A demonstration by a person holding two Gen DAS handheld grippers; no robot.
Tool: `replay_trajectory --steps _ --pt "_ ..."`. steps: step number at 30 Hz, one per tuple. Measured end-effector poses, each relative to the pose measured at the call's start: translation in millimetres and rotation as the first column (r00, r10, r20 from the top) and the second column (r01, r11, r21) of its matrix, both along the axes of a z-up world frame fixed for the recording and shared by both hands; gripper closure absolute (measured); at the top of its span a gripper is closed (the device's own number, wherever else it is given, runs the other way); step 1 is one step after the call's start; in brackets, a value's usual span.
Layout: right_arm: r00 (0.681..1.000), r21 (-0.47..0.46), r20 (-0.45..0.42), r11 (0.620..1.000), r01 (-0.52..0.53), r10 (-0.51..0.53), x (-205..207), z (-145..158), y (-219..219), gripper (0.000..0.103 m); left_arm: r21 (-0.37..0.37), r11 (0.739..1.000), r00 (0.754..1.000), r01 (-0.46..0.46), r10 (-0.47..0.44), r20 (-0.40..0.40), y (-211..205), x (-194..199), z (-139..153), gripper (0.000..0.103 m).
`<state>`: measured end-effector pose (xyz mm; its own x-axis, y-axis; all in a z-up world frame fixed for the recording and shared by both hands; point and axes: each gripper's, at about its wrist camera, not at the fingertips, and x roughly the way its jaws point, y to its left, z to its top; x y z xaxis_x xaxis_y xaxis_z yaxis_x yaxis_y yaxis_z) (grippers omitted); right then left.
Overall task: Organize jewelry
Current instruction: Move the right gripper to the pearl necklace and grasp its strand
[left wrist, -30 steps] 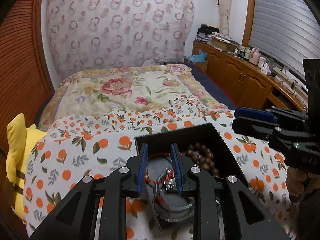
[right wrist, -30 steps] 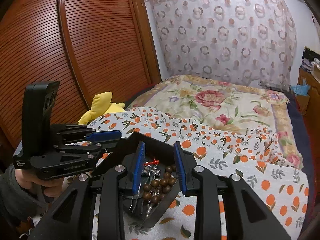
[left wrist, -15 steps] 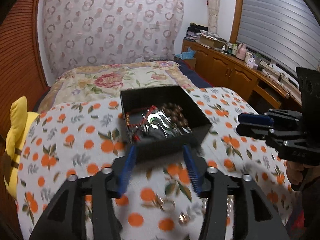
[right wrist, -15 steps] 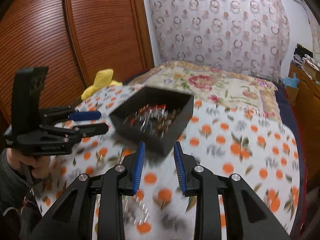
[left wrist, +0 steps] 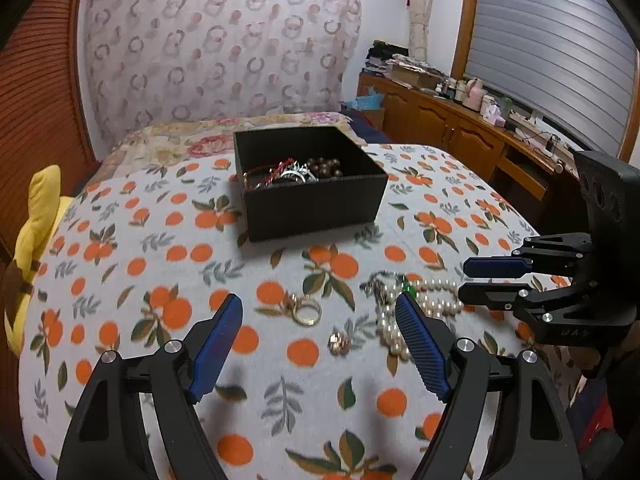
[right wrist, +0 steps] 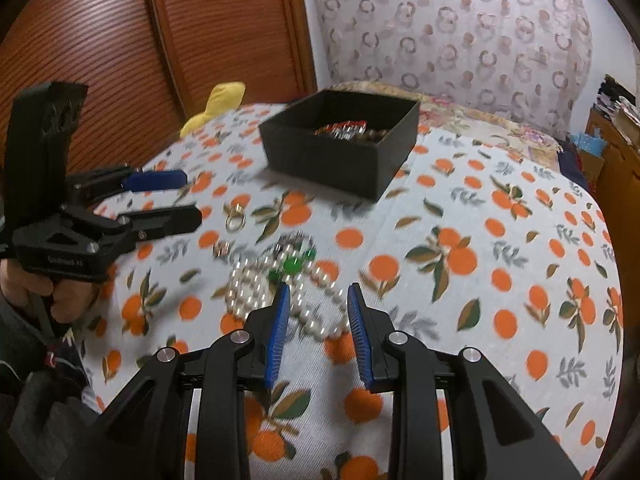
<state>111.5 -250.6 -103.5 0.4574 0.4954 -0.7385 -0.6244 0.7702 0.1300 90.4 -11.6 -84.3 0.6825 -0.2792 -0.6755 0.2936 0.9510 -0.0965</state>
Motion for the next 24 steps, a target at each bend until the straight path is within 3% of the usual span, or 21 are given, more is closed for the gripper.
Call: replay_trajectory --steps 19,24 --pt "0.995 -0.104 -0.015 0.99 -0.096 0.095 -1 -13 20 0.071 -0.001 1.0 1.0 -0.017 0.017 -0.009 13 -22 -7 0.027" --pt "0.994 -0.126 0.001 0.986 -0.109 0.11 -6 -15 22 0.087 -0.005 1.0 1.0 -0.015 0.015 -0.012 11 -23 -7 0.027"
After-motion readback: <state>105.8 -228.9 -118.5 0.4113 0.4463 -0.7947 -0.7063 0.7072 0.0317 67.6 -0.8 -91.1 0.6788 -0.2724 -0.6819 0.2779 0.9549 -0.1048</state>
